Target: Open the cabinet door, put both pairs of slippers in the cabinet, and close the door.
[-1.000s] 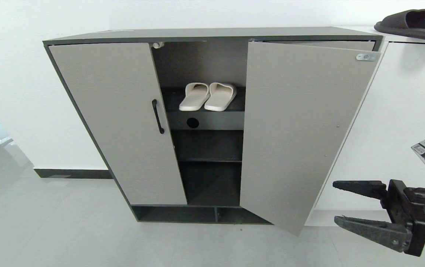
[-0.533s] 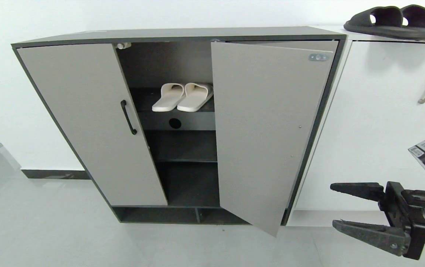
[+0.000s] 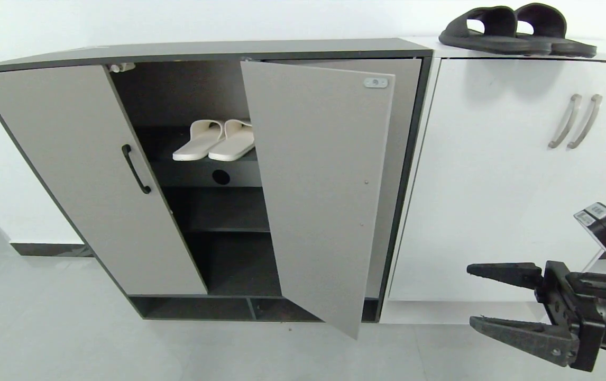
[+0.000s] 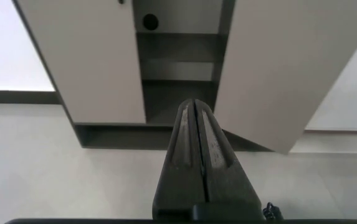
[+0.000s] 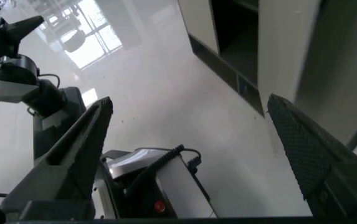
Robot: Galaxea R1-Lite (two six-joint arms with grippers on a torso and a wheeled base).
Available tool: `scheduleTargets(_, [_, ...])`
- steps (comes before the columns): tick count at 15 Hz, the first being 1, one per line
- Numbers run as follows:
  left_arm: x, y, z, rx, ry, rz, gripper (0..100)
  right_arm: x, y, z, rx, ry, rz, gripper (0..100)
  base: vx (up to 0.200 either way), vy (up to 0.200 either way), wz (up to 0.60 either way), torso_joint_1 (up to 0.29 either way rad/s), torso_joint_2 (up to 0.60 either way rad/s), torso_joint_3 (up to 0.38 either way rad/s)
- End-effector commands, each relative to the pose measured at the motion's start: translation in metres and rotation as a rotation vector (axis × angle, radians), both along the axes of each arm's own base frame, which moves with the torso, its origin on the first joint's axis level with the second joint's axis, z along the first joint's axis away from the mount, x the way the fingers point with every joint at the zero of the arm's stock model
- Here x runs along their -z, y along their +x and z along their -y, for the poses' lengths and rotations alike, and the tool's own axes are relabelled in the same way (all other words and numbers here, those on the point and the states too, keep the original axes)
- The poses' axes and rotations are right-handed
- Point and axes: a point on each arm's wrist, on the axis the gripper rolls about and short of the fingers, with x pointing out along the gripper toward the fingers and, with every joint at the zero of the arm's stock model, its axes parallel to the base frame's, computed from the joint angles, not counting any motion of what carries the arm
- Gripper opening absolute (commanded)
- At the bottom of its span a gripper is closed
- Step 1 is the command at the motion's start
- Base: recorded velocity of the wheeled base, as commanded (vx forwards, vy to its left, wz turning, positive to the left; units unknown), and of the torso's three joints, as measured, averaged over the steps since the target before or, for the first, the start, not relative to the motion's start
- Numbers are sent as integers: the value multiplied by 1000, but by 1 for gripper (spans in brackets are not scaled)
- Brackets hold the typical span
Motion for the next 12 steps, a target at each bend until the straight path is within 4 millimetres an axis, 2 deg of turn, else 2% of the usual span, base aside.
scheduleTargets(1, [0, 0, 0, -2, -1, -2, 0, 2, 1, -2, -7, -3, -8, 100, 0, -200, 0, 7, -2, 2])
scheduleTargets(12, [0, 0, 0, -1, -1, -2, 0, 6, 2, -8, -36, -11, -30, 100, 0, -200, 0, 4, 4, 2])
